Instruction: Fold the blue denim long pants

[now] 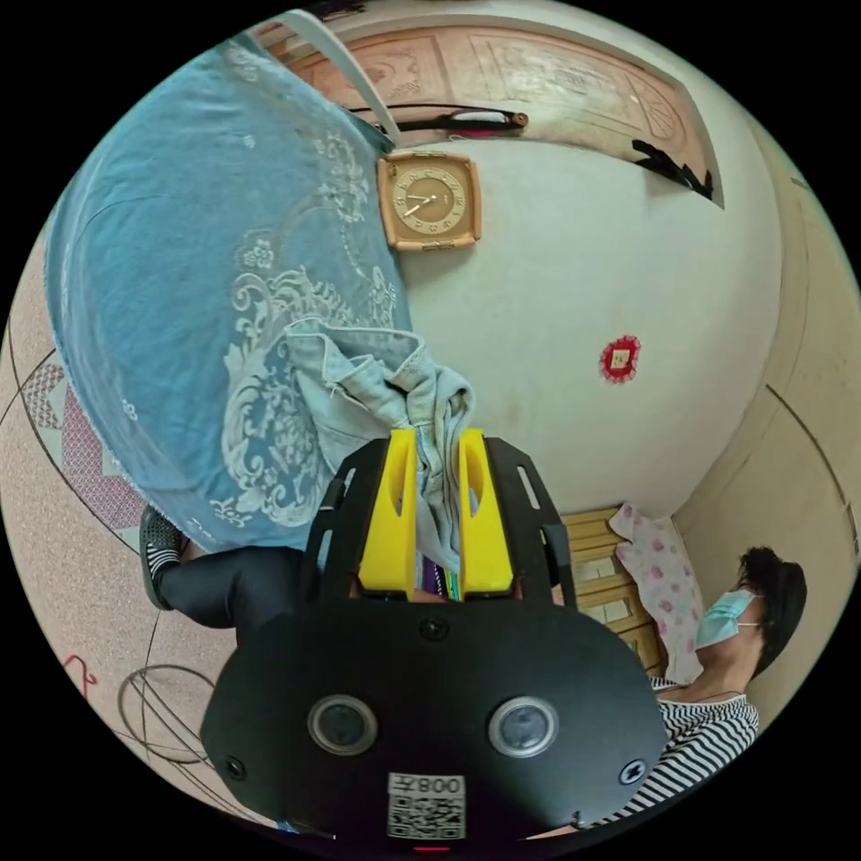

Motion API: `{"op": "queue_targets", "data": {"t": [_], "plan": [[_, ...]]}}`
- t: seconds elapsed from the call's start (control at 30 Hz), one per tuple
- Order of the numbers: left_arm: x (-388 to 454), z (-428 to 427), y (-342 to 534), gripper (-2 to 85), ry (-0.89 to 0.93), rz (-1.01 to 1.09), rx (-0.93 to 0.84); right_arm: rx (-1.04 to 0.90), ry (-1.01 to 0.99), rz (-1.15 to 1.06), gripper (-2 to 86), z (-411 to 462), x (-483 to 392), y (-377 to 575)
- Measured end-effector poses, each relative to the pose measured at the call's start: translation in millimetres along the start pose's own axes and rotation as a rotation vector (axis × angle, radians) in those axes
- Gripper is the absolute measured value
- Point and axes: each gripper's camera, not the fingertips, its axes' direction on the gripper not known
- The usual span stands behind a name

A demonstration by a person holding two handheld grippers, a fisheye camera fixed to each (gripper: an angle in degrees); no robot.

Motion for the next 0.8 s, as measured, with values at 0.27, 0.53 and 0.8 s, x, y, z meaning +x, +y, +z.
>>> {"op": "queue_targets", "data": {"t": [0.27,0.53,0.8], "plan": [[115,104,-39,7.1,0.031,0.113,-0.173,0.148,-0.080,-0.094,4.2,-90,37,33],[259,332,-128,7.0,0.068,0.286,-0.389,0.319,-0.135,-0.210,4.0,-223,85,-28],[439,592,-210,7.1,0.279,0.436,-0.482,0.522,-0.086,-0.442,3.9,-400,66,-153]]}}
